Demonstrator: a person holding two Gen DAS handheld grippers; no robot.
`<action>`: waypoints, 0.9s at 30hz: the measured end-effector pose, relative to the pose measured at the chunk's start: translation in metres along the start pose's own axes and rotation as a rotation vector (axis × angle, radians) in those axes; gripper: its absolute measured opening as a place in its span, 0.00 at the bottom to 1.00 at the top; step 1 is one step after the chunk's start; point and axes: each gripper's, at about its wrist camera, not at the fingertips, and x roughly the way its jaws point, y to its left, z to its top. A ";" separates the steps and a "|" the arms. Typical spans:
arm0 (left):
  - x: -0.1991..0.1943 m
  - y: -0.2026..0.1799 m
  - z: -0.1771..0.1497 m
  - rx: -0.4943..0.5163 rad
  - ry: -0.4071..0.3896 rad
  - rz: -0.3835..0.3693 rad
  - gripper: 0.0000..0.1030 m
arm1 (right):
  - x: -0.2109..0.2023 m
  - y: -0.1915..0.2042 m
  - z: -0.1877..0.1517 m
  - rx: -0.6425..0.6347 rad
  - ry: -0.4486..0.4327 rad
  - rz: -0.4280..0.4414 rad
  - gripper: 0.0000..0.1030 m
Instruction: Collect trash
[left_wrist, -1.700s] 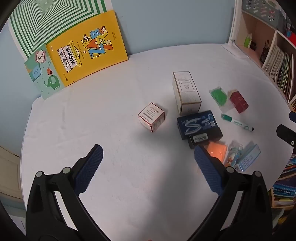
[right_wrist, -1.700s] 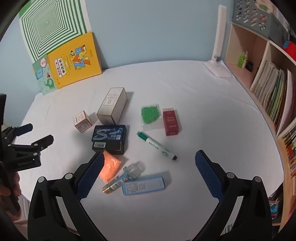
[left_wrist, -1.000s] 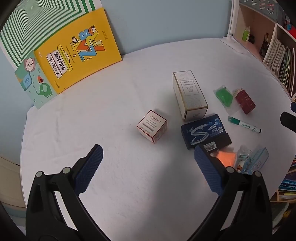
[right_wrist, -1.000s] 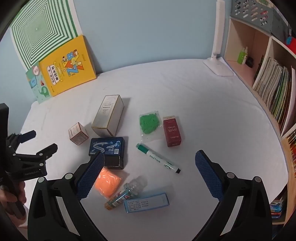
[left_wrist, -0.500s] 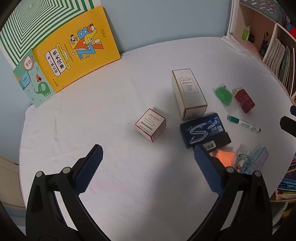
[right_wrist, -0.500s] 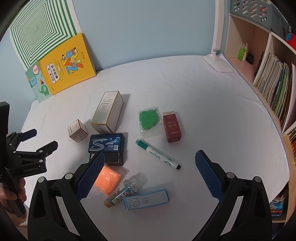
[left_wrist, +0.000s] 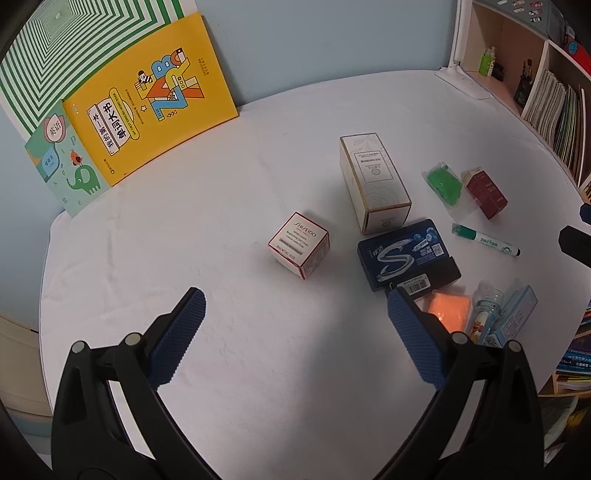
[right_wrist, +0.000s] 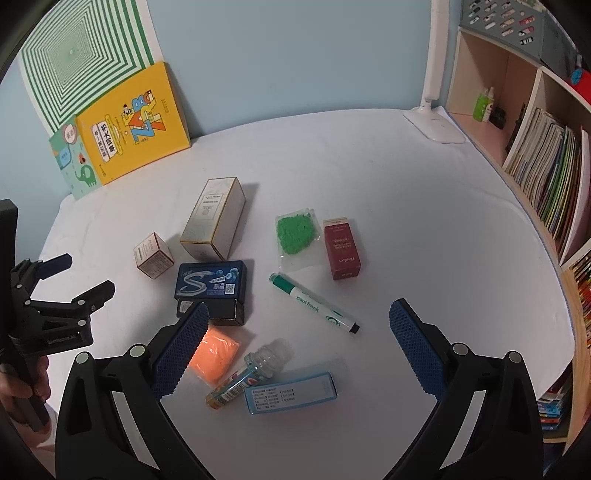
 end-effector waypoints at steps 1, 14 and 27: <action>0.000 0.000 0.000 0.000 0.000 -0.001 0.94 | 0.000 0.000 0.000 -0.001 0.001 -0.002 0.95; 0.000 0.001 -0.001 -0.001 -0.001 0.007 0.94 | 0.000 0.000 -0.001 -0.001 0.000 -0.007 0.95; 0.005 0.003 -0.003 -0.014 0.020 0.002 0.94 | 0.001 -0.001 0.000 0.000 0.000 -0.009 0.95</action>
